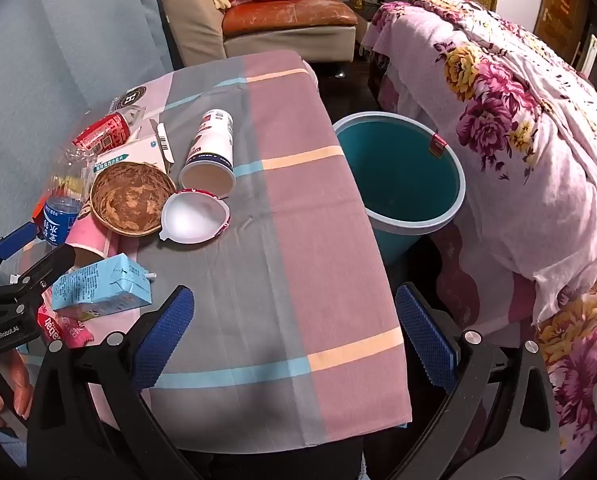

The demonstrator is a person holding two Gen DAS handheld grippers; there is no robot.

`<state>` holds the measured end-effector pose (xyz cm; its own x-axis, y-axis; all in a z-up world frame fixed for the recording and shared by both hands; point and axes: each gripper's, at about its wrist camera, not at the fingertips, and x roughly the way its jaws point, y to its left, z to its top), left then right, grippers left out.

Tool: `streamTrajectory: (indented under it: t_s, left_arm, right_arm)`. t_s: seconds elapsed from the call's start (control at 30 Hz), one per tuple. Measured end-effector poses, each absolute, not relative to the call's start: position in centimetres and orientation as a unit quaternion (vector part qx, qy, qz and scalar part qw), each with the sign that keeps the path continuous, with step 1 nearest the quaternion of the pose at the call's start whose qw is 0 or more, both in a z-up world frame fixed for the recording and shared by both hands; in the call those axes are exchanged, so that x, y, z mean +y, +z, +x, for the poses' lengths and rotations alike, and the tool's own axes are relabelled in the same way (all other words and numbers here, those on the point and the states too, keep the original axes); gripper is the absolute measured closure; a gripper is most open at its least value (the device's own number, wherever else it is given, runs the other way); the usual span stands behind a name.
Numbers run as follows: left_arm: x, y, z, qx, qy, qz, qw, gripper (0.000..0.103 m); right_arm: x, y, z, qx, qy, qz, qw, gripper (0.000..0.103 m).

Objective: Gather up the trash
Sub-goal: 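Reach the left tool to the light-blue milk carton and grasp it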

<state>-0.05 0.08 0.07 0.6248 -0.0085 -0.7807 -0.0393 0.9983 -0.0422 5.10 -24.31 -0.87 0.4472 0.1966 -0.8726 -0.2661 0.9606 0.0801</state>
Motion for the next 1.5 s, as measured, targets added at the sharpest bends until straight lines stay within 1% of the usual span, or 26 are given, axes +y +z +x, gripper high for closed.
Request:
streamTrajectory:
  t_s: [1.07,1.27,1.5]
  left_arm:
    - [0.2,0.0,0.0,0.437,0.009,-0.026,0.899,0.003]
    - [0.6,-1.0,-1.3,0.461,-0.020,-0.005,0.887,0.003]
    - [1.3,-3.9,-1.4,0.513,-0.069,0.038,0.855,0.003]
  right_arm:
    - [-24.0,-1.2,5.0,0.511,0.137,-0.038,0.848,0.006]
    - [-24.2,-1.1,5.3,0.513,0.135,-0.038,0.847,0.006]
    - [-24.4,-1.8,5.6,0.523,0.138,-0.029,0.841,0.006]
